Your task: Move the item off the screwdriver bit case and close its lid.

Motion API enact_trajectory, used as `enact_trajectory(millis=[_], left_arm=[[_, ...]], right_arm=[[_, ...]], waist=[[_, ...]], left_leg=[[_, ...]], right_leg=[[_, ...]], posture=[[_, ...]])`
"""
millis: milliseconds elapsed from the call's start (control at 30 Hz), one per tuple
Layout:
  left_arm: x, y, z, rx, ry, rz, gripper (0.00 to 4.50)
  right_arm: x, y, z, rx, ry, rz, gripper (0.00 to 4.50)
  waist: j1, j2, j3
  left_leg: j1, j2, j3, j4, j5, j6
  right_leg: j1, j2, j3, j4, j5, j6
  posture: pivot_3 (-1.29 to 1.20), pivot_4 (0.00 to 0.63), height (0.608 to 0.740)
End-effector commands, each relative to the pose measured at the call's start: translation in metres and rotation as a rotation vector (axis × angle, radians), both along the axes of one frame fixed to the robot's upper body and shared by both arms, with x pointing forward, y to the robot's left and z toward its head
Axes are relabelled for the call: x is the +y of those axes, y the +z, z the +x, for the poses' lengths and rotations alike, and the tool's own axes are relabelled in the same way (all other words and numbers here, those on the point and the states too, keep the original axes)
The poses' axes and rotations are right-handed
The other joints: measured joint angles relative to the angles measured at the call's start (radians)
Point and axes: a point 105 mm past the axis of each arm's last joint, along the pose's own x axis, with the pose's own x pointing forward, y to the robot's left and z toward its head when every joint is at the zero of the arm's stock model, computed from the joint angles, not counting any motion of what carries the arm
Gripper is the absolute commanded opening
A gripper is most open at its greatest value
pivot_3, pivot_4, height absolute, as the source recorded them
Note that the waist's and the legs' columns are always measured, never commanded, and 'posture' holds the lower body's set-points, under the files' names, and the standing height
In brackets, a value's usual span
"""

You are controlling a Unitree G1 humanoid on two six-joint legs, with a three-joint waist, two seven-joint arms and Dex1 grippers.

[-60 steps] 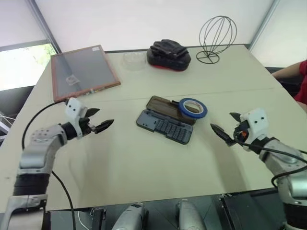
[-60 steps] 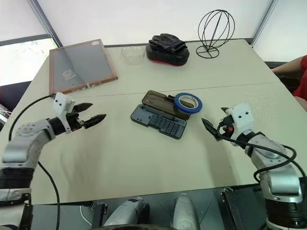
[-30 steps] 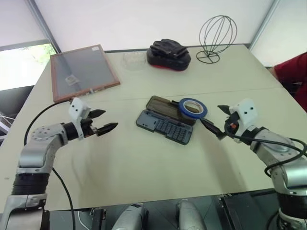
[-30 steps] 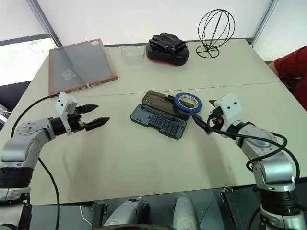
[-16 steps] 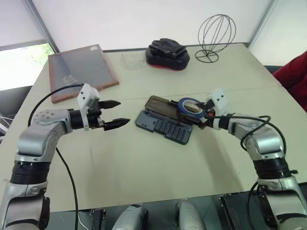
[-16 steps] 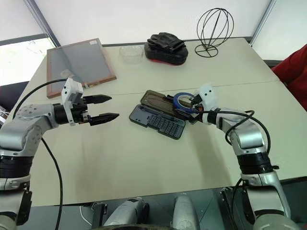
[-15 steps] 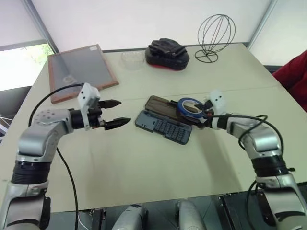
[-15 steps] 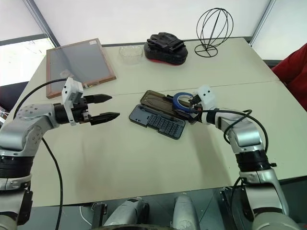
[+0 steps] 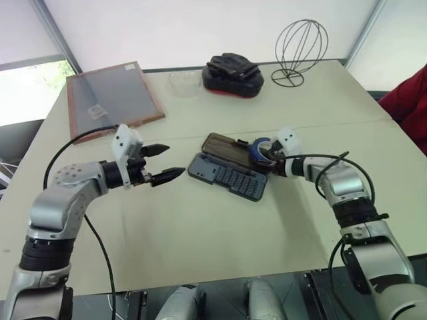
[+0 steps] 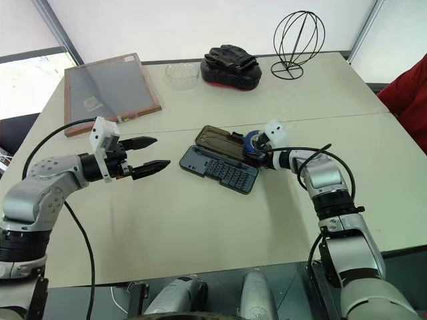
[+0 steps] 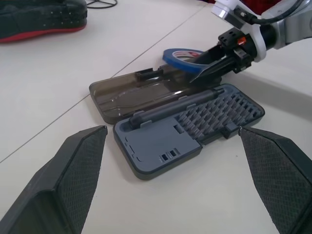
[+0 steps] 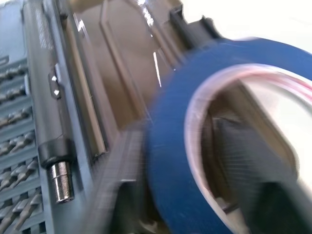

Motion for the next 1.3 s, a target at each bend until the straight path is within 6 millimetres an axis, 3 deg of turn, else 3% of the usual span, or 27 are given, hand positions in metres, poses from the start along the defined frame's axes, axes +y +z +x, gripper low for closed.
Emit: enact_trajectory(millis=[33, 167, 267, 300, 367, 467, 600, 633, 900, 1033, 1133, 1200, 1300], left_arm=[[0.000, 0.010, -0.002, -0.057, 0.004, -0.009, 4.50], [-0.002, 0.009, -0.001, -0.054, 0.002, -0.010, 4.50], [-0.009, 0.009, -0.005, -0.046, -0.032, -0.007, 4.50], [-0.013, 0.006, -0.007, -0.040, -0.057, 0.004, 4.50], [-0.018, 0.003, -0.010, -0.032, -0.086, 0.018, 4.50], [-0.023, -0.001, -0.010, -0.027, -0.102, 0.021, 4.50], [-0.028, -0.004, -0.007, -0.017, -0.117, 0.011, 4.50], [-0.029, -0.005, -0.007, -0.015, -0.120, 0.009, 4.50], [-0.037, -0.007, -0.001, -0.010, -0.152, 0.000, 4.50], [-0.036, -0.007, -0.001, -0.008, -0.151, 0.001, 4.50], [-0.031, -0.008, -0.002, -0.003, -0.138, 0.011, 4.50], [-0.027, -0.008, -0.003, -0.001, -0.128, 0.014, 4.50], [-0.025, -0.008, -0.004, 0.002, -0.123, 0.016, 4.50]], right_arm=[[0.001, 0.013, 0.003, -0.044, 0.019, -0.012, 0.52], [-0.018, 0.034, 0.006, -0.127, -0.026, -0.064, 0.52], [-0.058, 0.056, 0.001, -0.194, -0.119, -0.167, 0.52], [-0.089, 0.063, -0.006, -0.199, -0.199, -0.215, 0.52], [-0.126, 0.072, -0.019, -0.198, -0.296, -0.270, 0.52], [-0.165, 0.075, -0.041, -0.162, -0.404, -0.265, 0.52], [-0.194, 0.064, -0.061, -0.104, -0.481, -0.262, 0.52], [-0.196, 0.062, -0.063, -0.095, -0.490, -0.255, 0.52], [-0.218, 0.038, -0.065, -0.059, -0.536, -0.338, 4.43], [-0.232, 0.045, -0.074, -0.052, -0.538, -0.488, 4.43], [-0.235, 0.080, -0.085, -0.118, -0.537, -0.569, 4.43], [-0.224, 0.112, -0.089, -0.196, -0.523, -0.585, 4.43], [-0.196, 0.140, -0.087, -0.285, -0.455, -0.557, 4.43]], waist=[[-0.001, 0.000, 0.000], [0.000, 0.000, 0.000], [0.007, 0.001, 0.001], [0.012, 0.001, 0.001], [0.025, 0.001, 0.001], [0.026, 0.001, 0.001], [0.014, 0.001, 0.001], [0.010, 0.002, 0.001], [0.002, 0.002, 0.001], [0.007, 0.003, 0.001], [0.009, 0.004, 0.001], [0.005, 0.004, 0.001], [-0.001, 0.005, 0.001]], left_leg=[[0.000, 0.000, 0.000, 0.000, 0.000, 0.000], [0.000, 0.000, 0.000, 0.000, 0.000, 0.000], [-0.001, 0.000, 0.000, 0.000, 0.000, 0.000], [-0.001, -0.001, 0.000, 0.001, 0.000, 0.000], [-0.002, -0.001, 0.000, 0.000, 0.000, 0.000], [-0.001, -0.001, 0.000, -0.002, 0.000, 0.000], [0.001, 0.002, 0.007, -0.002, 0.000, 0.000], [0.001, 0.003, 0.010, -0.002, 0.000, 0.000], [0.001, 0.003, 0.013, -0.002, 0.000, 0.000], [0.001, 0.002, 0.014, -0.002, 0.000, 0.000], [0.001, 0.002, 0.014, -0.002, 0.000, 0.000], [0.000, 0.002, 0.014, -0.002, 0.000, 0.000], [0.001, 0.004, 0.016, -0.003, 0.000, 0.000]], right_leg=[[0.000, 0.000, 0.000, 0.000, 0.000, 0.000], [0.000, 0.000, 0.000, 0.000, 0.000, 0.000], [-0.001, 0.000, 0.000, 0.000, 0.000, 0.000], [-0.001, -0.001, 0.000, 0.000, 0.000, 0.000], [-0.001, -0.001, 0.000, 0.000, 0.000, 0.000], [-0.002, -0.001, 0.000, 0.000, 0.000, 0.000], [-0.002, 0.000, 0.001, 0.000, 0.000, 0.000], [-0.002, 0.000, 0.002, 0.000, 0.000, 0.000], [-0.004, -0.001, 0.005, 0.000, 0.000, 0.000], [-0.004, -0.001, 0.005, 0.000, 0.000, 0.000], [-0.004, -0.001, 0.005, 0.000, 0.000, 0.000], [-0.005, -0.001, 0.005, 0.000, 0.000, 0.000], [-0.005, 0.000, 0.006, 0.000, 0.000, 0.000]], posture=[[0.00, 0.150, 0.740], [0.00, 0.150, 0.740], [0.00, 0.150, 0.740], [0.00, 0.150, 0.740], [0.00, 0.150, 0.740], [0.00, 0.150, 0.740], [0.00, 0.150, 0.740], [0.00, 0.150, 0.740], [0.00, 0.150, 0.740], [0.00, 0.150, 0.740], [0.00, 0.150, 0.740], [0.00, 0.150, 0.740], [0.00, 0.150, 0.740]])
